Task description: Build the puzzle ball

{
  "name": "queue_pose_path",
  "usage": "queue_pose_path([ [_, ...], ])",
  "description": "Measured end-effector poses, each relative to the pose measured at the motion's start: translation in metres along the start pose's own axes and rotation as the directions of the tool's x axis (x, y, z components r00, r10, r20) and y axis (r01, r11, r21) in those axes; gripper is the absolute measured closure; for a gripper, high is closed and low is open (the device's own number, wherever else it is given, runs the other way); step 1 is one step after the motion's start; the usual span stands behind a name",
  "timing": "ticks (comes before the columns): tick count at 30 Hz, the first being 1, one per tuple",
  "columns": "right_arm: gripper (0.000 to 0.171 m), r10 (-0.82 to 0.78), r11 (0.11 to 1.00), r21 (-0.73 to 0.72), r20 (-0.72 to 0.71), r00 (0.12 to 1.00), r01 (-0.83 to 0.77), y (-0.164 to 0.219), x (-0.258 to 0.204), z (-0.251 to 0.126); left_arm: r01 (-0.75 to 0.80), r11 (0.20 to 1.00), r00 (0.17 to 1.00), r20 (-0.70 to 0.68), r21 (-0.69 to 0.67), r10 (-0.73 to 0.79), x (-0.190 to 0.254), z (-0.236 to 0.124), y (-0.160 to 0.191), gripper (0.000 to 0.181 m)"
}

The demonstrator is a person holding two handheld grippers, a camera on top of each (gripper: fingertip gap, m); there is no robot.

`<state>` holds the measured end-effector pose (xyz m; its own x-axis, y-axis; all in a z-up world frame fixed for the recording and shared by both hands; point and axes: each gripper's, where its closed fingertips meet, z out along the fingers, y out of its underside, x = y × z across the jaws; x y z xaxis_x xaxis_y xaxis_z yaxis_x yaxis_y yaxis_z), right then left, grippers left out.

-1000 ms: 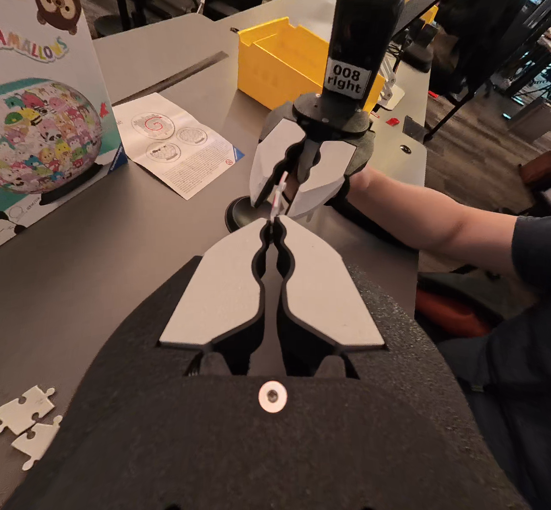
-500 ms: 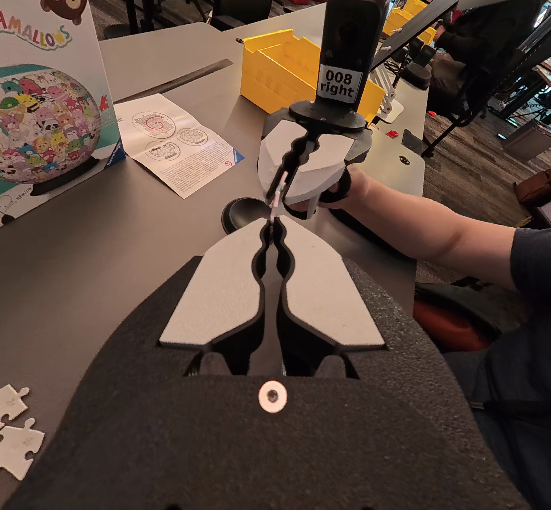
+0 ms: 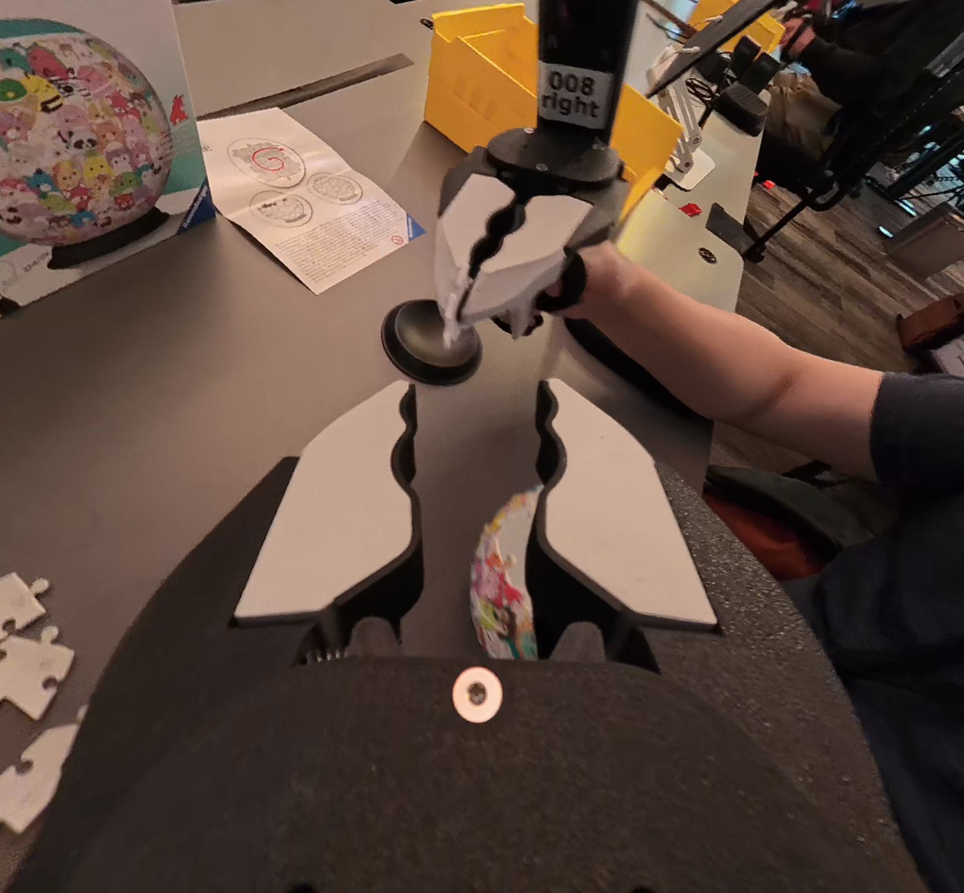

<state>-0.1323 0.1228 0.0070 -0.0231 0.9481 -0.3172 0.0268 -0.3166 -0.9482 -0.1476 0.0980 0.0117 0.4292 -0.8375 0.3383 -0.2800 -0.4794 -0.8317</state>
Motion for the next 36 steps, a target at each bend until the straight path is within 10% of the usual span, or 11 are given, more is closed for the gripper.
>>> queue_pose_path([
  [12,0.168,-0.057,0.983,-0.15,0.303,0.951,0.107,0.036,-0.048,0.012,-0.024,0.98,0.999,0.043,-0.197,0.033,0.044,-0.038,0.087,0.138],
  [36,0.168,-0.121,0.948,-0.216,0.431,0.894,0.232,0.056,-0.062,0.022,0.0,0.944,0.994,0.106,-0.331,0.038,0.009,-0.029,0.105,0.15],
])
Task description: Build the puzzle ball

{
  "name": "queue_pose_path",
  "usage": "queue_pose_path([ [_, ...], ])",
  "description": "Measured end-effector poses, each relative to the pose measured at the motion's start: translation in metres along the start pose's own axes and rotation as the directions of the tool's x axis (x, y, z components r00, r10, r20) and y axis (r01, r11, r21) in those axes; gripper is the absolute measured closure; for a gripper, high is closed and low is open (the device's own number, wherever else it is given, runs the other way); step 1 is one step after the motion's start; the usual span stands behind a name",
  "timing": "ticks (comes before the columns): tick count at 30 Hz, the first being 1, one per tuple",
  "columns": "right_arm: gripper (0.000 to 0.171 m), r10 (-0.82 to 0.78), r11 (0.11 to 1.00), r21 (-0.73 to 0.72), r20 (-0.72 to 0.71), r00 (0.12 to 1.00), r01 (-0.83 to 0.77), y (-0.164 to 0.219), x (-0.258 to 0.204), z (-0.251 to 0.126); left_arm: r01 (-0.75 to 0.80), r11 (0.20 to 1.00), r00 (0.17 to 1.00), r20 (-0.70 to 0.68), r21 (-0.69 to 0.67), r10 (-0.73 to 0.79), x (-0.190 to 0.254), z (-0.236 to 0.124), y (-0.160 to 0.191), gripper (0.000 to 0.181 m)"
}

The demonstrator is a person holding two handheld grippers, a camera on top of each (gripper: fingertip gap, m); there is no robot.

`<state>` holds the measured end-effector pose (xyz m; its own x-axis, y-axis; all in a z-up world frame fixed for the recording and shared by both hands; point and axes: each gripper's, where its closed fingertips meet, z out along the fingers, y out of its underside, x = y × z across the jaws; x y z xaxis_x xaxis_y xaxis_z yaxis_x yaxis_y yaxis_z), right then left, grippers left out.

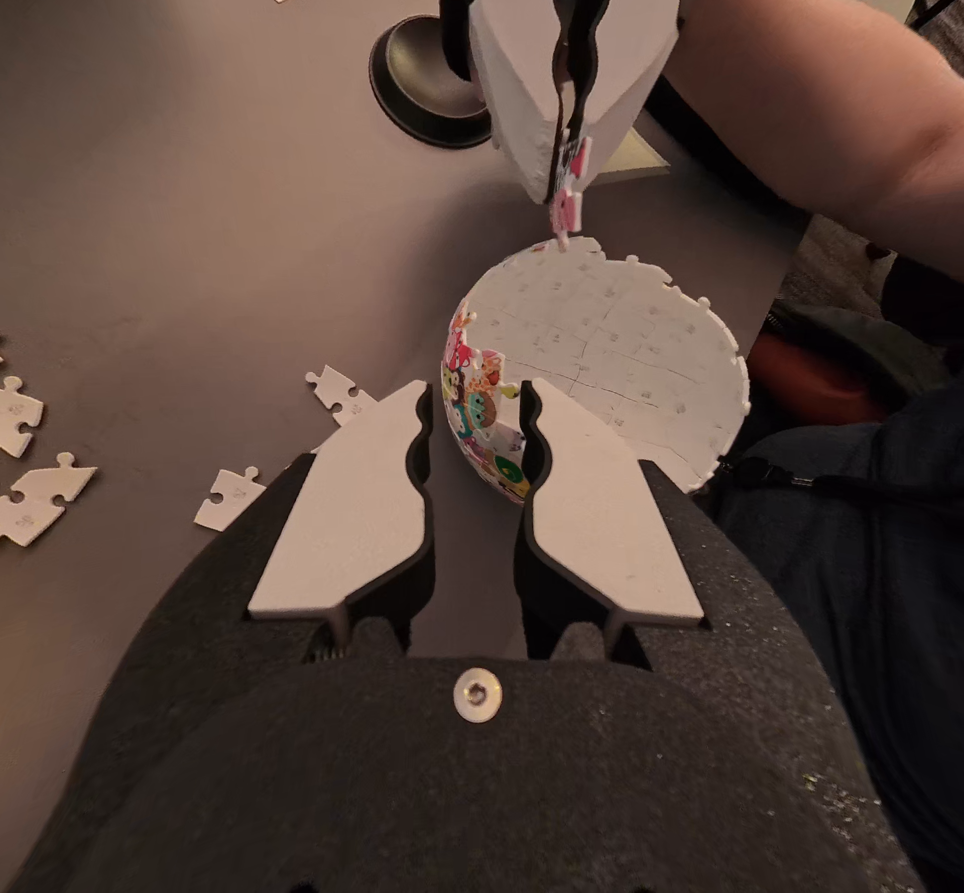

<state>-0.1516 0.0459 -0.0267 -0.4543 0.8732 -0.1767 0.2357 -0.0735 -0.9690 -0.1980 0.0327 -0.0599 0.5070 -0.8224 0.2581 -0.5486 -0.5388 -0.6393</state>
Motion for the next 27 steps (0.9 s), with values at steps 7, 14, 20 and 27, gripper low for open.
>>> queue_pose_path([
  [7,0.168,-0.087,0.991,-0.096,0.018,0.996,0.088,0.008,0.012,0.013,0.012,0.997,1.0,0.019,-0.07,-0.011,-0.01,0.004,0.005,0.152],
  [14,0.168,-0.174,0.972,-0.148,0.058,0.983,0.181,0.007,0.021,0.026,0.01,0.995,1.0,0.023,-0.095,-0.007,-0.016,0.009,0.003,0.155],
  [20,0.168,-0.229,0.96,-0.152,0.047,0.972,0.234,0.013,0.028,0.02,0.006,0.993,1.0,-0.005,-0.119,-0.007,-0.014,0.015,0.004,0.156],
  [27,0.168,-0.215,0.962,-0.159,0.059,0.975,0.222,0.019,0.021,0.026,-0.013,0.993,1.0,-0.012,-0.121,0.012,-0.008,0.015,0.005,0.158],
])
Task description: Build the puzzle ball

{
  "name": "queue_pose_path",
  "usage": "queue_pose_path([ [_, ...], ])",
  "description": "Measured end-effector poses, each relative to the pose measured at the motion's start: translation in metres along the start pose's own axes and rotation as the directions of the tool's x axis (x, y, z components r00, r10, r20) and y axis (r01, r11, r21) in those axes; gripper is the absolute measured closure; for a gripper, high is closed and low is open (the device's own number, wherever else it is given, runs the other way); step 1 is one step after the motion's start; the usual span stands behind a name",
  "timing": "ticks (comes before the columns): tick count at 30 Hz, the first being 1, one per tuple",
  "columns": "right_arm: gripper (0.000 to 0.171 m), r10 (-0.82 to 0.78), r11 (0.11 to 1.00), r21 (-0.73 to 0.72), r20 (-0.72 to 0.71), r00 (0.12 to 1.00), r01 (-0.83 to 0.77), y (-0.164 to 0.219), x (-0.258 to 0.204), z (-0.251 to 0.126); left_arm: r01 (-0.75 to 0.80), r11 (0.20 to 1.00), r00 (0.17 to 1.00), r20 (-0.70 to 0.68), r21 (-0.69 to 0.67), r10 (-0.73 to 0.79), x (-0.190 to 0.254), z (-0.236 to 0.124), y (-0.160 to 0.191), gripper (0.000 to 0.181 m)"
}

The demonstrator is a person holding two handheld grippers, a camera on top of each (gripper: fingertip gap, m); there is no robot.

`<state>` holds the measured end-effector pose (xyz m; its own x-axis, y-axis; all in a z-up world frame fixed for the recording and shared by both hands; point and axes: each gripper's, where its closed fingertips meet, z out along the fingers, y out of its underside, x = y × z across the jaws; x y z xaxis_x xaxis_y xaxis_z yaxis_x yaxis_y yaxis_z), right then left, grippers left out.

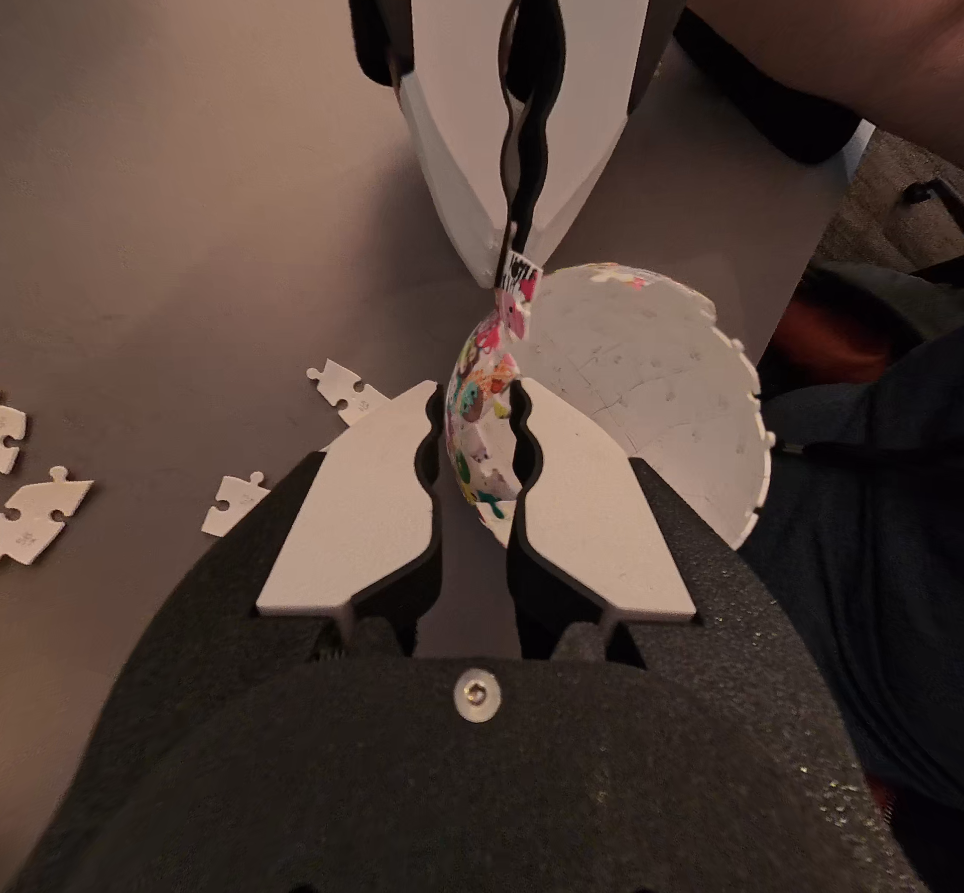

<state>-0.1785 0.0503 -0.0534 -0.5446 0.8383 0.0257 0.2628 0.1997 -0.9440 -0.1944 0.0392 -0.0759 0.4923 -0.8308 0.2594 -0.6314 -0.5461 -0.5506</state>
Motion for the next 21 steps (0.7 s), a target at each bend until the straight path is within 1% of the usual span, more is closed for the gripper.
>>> queue_pose_path([
  [8,0.168,-0.034,0.999,-0.001,-0.04,0.999,0.033,-0.007,-0.005,0.004,-0.006,1.0,1.0,0.006,0.016,0.006,0.0,0.0,0.0,0.162],
  [11,0.168,-0.06,0.998,-0.028,-0.083,0.995,0.058,-0.004,-0.003,0.001,0.003,1.0,1.0,0.004,0.012,-0.003,-0.001,0.003,0.002,0.162],
  [17,0.168,-0.02,0.999,-0.051,-0.134,0.991,0.014,0.001,0.0,-0.005,0.01,1.0,1.0,-0.002,0.019,-0.01,-0.002,0.004,0.003,0.163],
  [21,0.168,0.005,0.998,-0.065,-0.139,0.99,-0.014,0.006,0.002,-0.004,0.009,1.0,1.0,0.0,0.017,-0.009,-0.003,0.005,0.002,0.162],
])
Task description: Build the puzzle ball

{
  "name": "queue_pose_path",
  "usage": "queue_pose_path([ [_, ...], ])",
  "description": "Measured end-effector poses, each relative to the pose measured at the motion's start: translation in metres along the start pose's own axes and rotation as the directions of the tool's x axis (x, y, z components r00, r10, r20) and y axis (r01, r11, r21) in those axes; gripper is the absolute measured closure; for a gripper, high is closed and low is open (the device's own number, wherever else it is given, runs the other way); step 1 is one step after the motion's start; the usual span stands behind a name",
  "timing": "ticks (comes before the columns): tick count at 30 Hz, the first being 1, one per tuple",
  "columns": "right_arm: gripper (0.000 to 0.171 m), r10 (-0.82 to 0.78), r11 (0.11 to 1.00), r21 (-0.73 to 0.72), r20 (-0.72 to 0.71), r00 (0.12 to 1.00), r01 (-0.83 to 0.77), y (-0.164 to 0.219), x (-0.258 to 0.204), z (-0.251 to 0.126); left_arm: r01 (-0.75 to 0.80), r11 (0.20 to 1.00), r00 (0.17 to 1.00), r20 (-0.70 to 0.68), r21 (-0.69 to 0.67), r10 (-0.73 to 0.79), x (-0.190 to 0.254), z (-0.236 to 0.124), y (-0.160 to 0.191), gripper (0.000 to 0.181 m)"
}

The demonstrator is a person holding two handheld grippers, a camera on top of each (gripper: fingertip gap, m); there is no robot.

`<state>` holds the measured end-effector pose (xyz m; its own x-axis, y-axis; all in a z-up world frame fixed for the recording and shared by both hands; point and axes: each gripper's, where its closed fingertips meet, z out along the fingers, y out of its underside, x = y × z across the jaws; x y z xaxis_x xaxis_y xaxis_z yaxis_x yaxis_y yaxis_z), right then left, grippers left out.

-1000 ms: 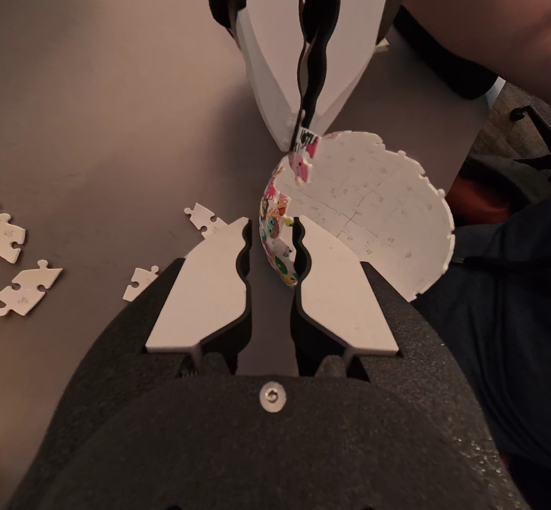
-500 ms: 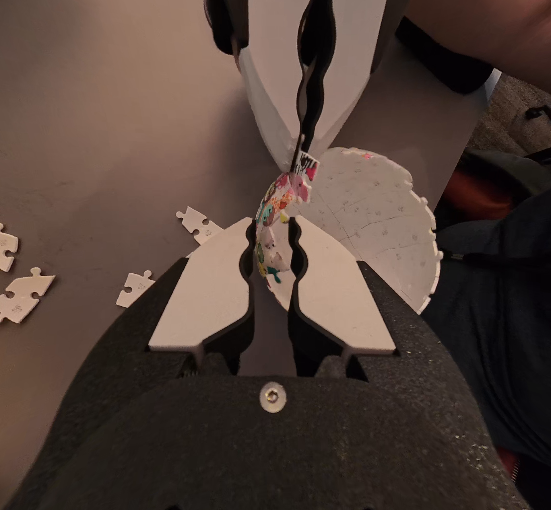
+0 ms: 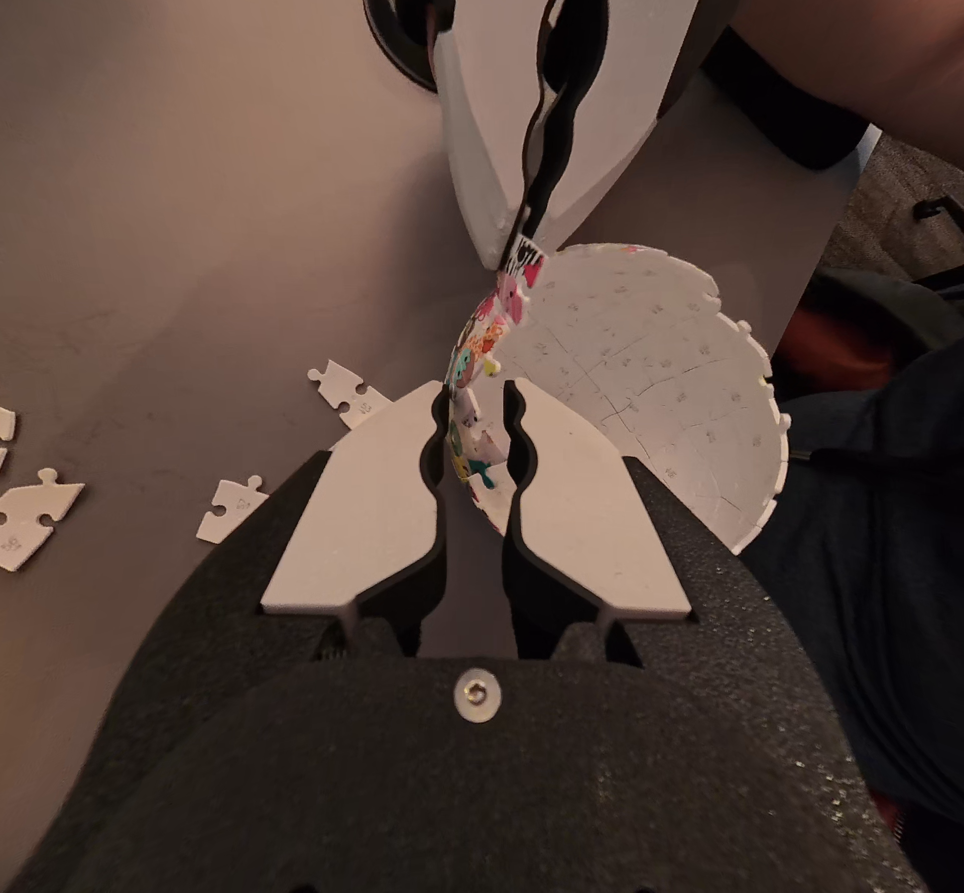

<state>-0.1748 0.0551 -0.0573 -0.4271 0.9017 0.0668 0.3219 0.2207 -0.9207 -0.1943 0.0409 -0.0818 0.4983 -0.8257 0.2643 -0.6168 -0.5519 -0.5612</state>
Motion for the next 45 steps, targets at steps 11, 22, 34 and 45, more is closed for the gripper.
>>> queue_pose_path([
  [11,0.168,0.034,0.999,-0.011,-0.02,0.999,-0.035,0.004,0.002,0.003,-0.002,1.0,1.0,-0.013,0.008,0.003,0.002,-0.004,-0.014,0.147],
  [22,0.168,0.045,0.999,0.028,-0.006,0.999,-0.045,-0.004,-0.001,0.008,-0.057,0.996,0.995,0.08,-0.066,0.063,-0.006,-0.005,0.004,0.153],
  [34,0.168,0.05,0.998,0.036,-0.074,0.996,-0.047,-0.002,0.008,0.008,-0.131,0.983,0.985,0.094,-0.127,0.143,-0.007,0.006,-0.002,0.165],
  [45,0.168,0.071,0.997,0.025,-0.069,0.995,-0.069,0.0,0.007,0.013,-0.106,0.988,0.988,0.101,-0.11,0.117,-0.01,0.004,-0.001,0.165],
])
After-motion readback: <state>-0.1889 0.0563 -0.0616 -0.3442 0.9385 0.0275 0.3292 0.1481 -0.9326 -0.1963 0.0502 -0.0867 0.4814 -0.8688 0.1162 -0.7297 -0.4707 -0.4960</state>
